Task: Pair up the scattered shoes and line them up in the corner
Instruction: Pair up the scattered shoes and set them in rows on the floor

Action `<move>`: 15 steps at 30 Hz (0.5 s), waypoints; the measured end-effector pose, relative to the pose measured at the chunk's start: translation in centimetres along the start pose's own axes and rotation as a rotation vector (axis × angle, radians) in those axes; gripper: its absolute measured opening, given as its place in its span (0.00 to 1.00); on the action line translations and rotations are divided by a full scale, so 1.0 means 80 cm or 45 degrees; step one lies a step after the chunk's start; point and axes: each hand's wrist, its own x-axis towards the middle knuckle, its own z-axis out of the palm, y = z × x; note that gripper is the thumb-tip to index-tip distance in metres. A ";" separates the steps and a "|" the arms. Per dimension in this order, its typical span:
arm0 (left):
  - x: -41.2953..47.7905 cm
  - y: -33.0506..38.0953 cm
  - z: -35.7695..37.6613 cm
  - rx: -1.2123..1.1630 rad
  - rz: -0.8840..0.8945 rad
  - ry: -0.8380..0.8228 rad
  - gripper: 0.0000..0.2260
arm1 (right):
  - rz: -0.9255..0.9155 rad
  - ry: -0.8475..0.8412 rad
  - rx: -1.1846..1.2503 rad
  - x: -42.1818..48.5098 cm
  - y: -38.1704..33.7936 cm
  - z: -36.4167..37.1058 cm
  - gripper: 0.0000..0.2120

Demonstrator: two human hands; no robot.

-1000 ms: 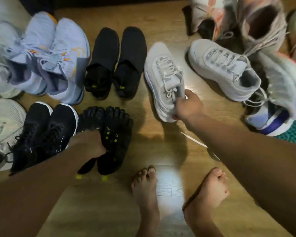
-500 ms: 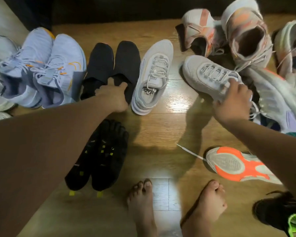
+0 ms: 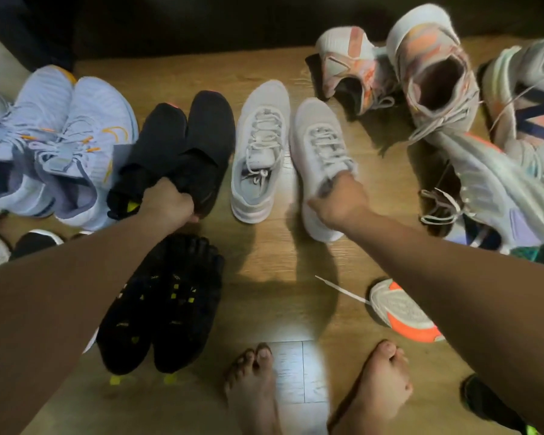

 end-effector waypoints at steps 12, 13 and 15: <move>-0.054 0.063 -0.005 0.589 0.881 0.409 0.17 | -0.097 -0.015 0.446 0.008 -0.015 -0.038 0.06; -0.055 0.079 -0.002 0.545 0.928 0.394 0.16 | -0.098 0.148 0.329 0.015 -0.006 -0.058 0.10; -0.059 0.114 0.007 0.464 1.016 0.358 0.15 | -0.137 0.349 0.118 0.036 0.014 -0.099 0.21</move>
